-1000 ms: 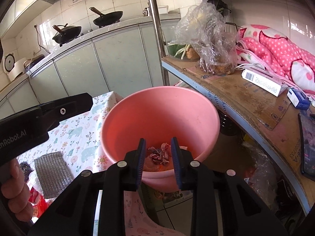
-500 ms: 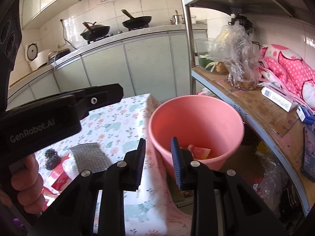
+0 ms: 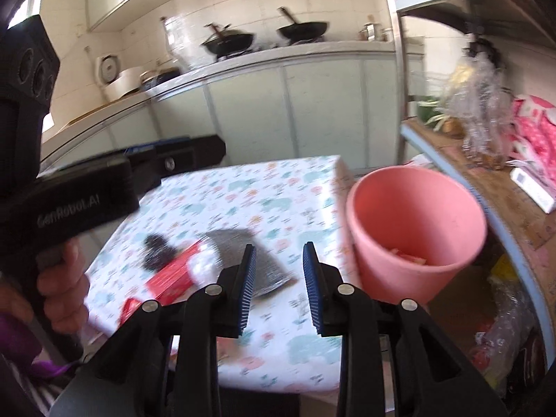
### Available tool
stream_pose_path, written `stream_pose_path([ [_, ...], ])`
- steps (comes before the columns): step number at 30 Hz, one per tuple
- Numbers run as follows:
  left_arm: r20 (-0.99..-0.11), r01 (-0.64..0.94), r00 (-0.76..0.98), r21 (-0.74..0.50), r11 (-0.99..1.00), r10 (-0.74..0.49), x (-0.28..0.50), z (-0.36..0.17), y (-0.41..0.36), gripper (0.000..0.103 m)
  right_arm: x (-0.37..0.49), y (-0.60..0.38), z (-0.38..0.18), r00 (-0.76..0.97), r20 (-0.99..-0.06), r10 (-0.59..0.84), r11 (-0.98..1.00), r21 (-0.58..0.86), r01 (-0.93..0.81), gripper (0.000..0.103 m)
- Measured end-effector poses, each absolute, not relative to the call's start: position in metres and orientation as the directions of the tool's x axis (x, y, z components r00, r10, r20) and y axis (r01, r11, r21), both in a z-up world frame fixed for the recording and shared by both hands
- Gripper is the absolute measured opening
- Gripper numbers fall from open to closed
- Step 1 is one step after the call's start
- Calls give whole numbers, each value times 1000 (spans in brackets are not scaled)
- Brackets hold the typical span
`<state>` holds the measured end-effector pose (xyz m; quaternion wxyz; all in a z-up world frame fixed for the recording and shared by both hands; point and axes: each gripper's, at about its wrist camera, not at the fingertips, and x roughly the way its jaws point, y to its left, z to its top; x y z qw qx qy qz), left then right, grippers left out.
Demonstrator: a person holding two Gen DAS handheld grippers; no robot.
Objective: Collect trash
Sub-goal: 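Move both grippers back to the table toward the red wrappers, then grasp the red wrapper with the left gripper while the right approaches the white foam strip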
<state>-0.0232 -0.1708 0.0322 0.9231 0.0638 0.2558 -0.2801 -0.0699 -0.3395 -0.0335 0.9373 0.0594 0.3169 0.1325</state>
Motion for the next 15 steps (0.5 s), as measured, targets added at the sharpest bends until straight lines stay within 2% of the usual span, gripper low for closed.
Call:
stream_pose_path([
  [1, -508, 534, 723, -19, 845, -468, -25, 32, -157, 39, -72, -334, -36, 749, -584, 313, 950, 200, -241, 42],
  [6, -540, 465, 731, -54, 884, -417, -31, 26, -96, 39, -77, -295, -53, 624, -651, 433, 892, 208, -402, 43],
  [15, -622, 380, 691, -121, 917, -368, -47, -10, -36, 39, -79, -259, -85, 508, -747, 429, 854, 152, -497, 43],
])
